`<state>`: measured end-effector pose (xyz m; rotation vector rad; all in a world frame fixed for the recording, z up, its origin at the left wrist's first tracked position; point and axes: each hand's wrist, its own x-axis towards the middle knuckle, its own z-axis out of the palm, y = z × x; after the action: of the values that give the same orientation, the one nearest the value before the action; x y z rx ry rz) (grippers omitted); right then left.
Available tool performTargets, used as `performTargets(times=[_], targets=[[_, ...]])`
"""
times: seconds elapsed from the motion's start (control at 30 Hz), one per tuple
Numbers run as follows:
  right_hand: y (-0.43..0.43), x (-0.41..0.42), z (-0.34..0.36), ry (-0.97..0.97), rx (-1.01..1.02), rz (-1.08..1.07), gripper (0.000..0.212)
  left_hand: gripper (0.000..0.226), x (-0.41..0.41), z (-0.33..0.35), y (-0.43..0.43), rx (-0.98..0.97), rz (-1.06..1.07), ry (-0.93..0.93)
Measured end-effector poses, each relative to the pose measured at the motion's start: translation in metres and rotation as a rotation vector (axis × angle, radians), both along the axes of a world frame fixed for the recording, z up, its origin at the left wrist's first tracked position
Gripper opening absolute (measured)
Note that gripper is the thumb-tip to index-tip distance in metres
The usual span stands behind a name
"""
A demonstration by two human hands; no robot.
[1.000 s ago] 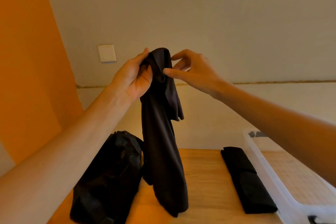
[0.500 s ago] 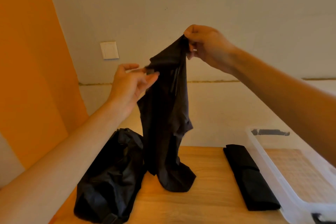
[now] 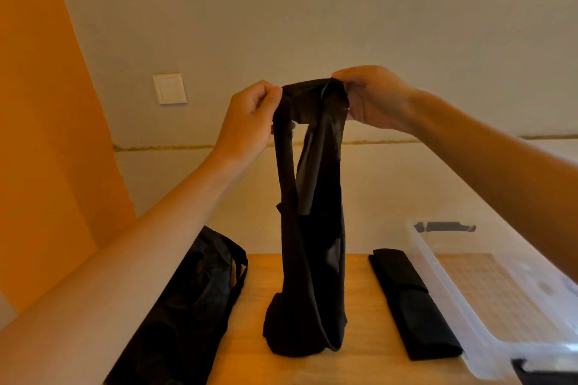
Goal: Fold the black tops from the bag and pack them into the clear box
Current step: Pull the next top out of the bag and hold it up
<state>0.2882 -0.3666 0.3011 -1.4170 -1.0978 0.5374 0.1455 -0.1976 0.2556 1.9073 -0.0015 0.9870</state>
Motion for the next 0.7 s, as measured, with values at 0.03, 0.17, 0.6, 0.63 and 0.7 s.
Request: performTargets(times=[0.03,0.17,0.6,0.63,0.7], targets=[[0.0,0.002,-0.004,-0.011,-0.01,-0.028,0.032,0.03,-0.002,0.003,-0.001,-0.021,-0.02,-0.01],[0.011,-0.004,-0.021,-0.068,-0.013,-0.246,0.031,0.027,-0.008,0.013,-0.007,-0.276,-0.15,-0.011],[-0.001,0.012,-0.039,-0.675,-0.405,-0.208,0.016,0.02,-0.026,0.009,0.016,-0.629,-0.325,-0.23],[-0.003,0.015,-0.041,-0.687,-0.397,-0.229,0.017,0.019,-0.027,0.009,0.021,-0.634,-0.291,-0.256],[-0.007,0.019,-0.046,-0.711,-0.441,-0.249,0.031,0.021,-0.029,0.006,0.029,-0.642,-0.237,-0.29]])
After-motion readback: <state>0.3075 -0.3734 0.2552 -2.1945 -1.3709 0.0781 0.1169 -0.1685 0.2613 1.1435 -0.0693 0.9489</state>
